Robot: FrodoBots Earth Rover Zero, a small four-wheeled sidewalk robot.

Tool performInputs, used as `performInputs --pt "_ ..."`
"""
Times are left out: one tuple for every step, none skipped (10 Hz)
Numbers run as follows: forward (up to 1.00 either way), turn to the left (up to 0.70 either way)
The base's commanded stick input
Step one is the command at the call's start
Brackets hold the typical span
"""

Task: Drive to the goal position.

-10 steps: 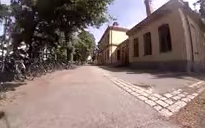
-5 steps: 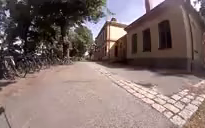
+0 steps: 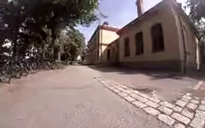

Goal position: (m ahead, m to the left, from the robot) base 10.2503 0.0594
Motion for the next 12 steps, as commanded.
performInputs --pt "0.70 -0.35" --pt "0.70 -0.35" --pt "0.70 -0.35" --pt "0.70 -0.29" --pt "0.70 0.00" --pt "0.70 0.00" --pt "0.70 0.06" --pt "0.70 0.16" --pt "0.70 0.26" --pt "0.70 0.32" --pt "0.70 0.00" --pt "0.70 0.00"
